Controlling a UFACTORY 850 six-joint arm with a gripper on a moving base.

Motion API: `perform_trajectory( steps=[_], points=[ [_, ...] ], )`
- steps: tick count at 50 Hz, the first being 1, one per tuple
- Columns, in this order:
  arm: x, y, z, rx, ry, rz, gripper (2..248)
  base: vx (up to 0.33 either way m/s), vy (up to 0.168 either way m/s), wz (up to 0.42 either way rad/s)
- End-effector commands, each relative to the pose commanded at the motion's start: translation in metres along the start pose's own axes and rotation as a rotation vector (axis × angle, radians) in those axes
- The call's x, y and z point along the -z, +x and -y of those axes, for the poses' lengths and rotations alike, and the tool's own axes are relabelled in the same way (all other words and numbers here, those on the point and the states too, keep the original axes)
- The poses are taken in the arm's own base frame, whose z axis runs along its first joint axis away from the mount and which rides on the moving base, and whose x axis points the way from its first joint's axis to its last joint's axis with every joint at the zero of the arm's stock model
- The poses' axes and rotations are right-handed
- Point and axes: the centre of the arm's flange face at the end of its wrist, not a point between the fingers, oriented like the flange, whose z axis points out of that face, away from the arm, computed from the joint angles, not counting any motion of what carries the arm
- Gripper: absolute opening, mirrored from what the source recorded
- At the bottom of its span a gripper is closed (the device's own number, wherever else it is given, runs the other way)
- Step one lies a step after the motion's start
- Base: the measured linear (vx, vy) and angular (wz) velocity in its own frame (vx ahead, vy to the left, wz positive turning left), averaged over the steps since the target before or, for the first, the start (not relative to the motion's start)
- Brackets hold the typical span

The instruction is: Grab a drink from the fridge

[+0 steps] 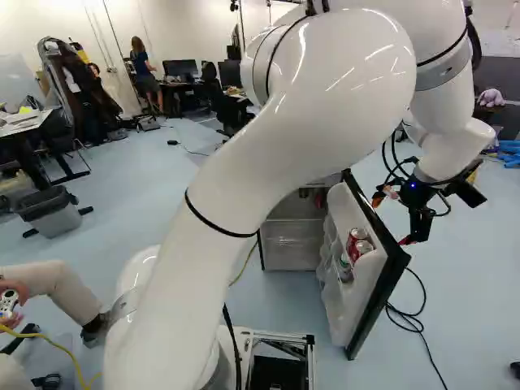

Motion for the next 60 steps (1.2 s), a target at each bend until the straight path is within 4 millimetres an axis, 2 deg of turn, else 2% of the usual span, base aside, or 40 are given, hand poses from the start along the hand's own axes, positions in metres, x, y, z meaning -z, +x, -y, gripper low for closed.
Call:
perform_trajectory(
  steps=[30,60],
  points=[
    [-0.003,-0.033,-0.002,-0.001,-0.01,0.041,247,0.0,0.0,0.0],
    [-0.01,-0.066,0.011,0.025,-0.021,0.081,247,0.0,0.0,0.0]
  ],
)
